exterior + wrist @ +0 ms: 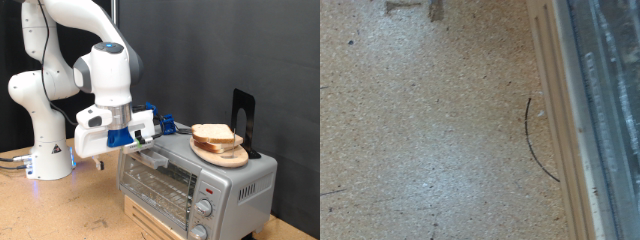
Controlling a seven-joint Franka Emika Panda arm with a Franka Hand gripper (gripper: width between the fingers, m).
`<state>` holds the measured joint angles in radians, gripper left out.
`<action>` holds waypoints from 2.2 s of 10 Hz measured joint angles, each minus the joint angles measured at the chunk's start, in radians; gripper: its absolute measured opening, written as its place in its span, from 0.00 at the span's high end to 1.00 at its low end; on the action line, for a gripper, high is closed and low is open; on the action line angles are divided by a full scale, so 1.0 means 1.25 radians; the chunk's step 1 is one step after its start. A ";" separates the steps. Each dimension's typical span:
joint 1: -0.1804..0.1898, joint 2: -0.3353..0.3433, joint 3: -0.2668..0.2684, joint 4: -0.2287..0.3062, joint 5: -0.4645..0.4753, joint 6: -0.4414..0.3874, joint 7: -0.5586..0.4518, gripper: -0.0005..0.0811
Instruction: Make a piece of toast with the oven
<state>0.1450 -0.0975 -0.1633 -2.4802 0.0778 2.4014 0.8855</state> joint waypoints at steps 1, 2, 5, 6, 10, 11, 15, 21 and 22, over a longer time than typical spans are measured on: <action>-0.005 0.006 -0.003 0.002 0.000 0.007 -0.009 0.00; -0.006 0.011 -0.007 0.005 0.001 0.009 -0.018 0.00; -0.009 0.011 -0.009 0.007 0.010 0.010 -0.063 0.00; -0.011 0.009 -0.009 0.003 0.010 0.018 -0.071 0.00; -0.019 -0.012 -0.012 -0.055 0.004 0.154 -0.130 0.00; -0.019 -0.017 -0.012 -0.061 0.013 0.161 -0.144 0.00; -0.019 -0.034 -0.013 -0.078 0.016 0.167 -0.151 0.00; 0.020 -0.042 0.026 -0.082 0.078 0.191 -0.138 0.00; 0.024 -0.044 0.034 -0.076 0.083 0.194 -0.130 0.00</action>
<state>0.1747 -0.1525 -0.1203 -2.5757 0.1813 2.6434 0.7231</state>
